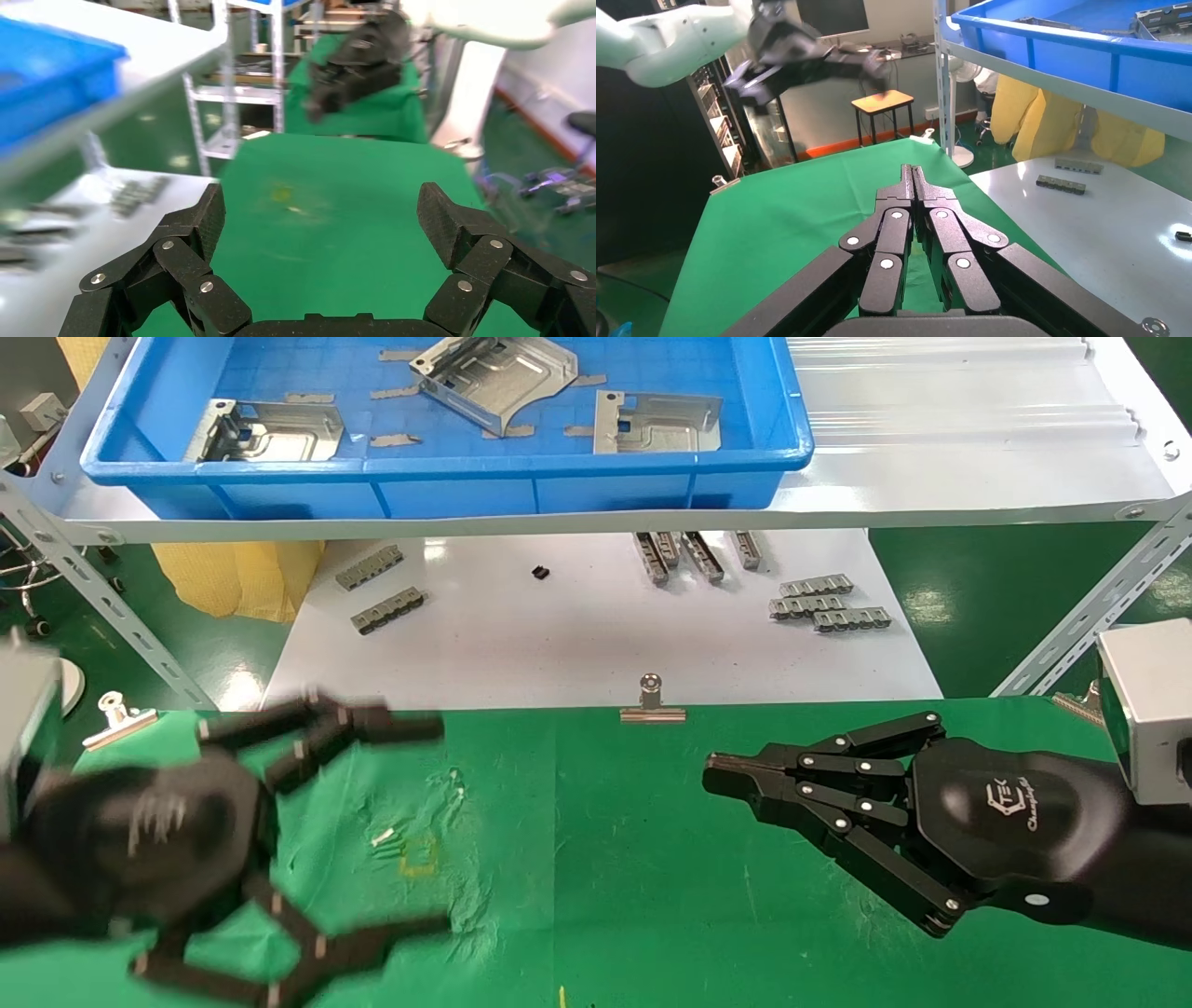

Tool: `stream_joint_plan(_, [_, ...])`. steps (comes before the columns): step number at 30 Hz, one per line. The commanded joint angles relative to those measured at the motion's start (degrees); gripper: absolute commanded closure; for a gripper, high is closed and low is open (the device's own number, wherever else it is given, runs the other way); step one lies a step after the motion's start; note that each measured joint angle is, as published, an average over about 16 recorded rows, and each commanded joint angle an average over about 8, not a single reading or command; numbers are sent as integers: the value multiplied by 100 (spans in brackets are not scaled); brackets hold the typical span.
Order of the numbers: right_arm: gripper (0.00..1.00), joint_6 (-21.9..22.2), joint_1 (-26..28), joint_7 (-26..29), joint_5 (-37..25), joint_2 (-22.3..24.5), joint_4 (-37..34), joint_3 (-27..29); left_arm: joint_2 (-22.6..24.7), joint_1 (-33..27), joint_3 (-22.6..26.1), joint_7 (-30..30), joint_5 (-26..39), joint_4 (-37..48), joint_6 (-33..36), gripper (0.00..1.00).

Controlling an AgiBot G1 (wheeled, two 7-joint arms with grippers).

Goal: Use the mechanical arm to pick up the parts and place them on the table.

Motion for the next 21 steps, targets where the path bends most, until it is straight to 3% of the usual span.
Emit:
stream_joint_plan(1, [100, 0, 0, 0, 0, 0, 0, 0, 49, -285, 33, -27, 127, 64, 6, 0])
stream_joint_plan(6, [100, 0, 0, 0, 0, 0, 0, 0, 750, -1719, 390, 112, 997, 1455, -185, 0])
stream_joint_plan(11, [100, 0, 0, 0, 0, 0, 0, 0, 1657, -2942, 707, 403, 1933, 3292, -1225, 0])
stream_joint_plan(19, [100, 0, 0, 0, 0, 0, 0, 0, 2909, -3955, 1028, 763, 2759, 5349, -3017, 0])
stream_joint_plan(21, [100, 0, 0, 0, 0, 0, 0, 0, 3144, -4101, 1080, 865, 2864, 5672, -3332, 10])
